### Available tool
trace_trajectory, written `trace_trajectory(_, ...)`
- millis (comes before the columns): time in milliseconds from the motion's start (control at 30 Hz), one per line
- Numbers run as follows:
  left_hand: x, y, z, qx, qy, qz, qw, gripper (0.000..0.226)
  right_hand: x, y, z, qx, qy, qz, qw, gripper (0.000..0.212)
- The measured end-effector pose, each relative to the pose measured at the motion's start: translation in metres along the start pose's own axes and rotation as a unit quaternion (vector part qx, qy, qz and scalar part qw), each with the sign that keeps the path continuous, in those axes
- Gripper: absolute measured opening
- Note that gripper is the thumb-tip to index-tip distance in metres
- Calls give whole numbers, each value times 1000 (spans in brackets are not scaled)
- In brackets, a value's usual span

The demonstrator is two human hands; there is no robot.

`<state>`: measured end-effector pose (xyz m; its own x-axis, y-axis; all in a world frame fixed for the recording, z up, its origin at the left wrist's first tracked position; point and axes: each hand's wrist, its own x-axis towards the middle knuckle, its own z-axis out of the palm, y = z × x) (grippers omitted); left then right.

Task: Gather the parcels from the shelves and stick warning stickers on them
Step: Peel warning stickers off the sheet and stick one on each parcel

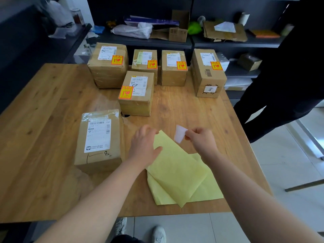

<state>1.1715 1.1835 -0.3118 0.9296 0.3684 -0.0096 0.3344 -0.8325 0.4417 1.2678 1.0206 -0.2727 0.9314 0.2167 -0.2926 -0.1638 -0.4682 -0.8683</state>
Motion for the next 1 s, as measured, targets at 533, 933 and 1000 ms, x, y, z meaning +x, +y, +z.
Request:
trace_trajectory(533,-29,-23,-47,-340,89,-122,928,7,-26,-39,61,-28,-88,-93,991,15)
trace_trajectory(933,-73,-122,-96,-470,44,-199,859,15,-75,-60,153,-28,-185,-75,979,10)
trace_trajectory(1000,-77,-139,-102,-481,46,-204,852,17,-82,-63,167,-5,-194,-53,980,10)
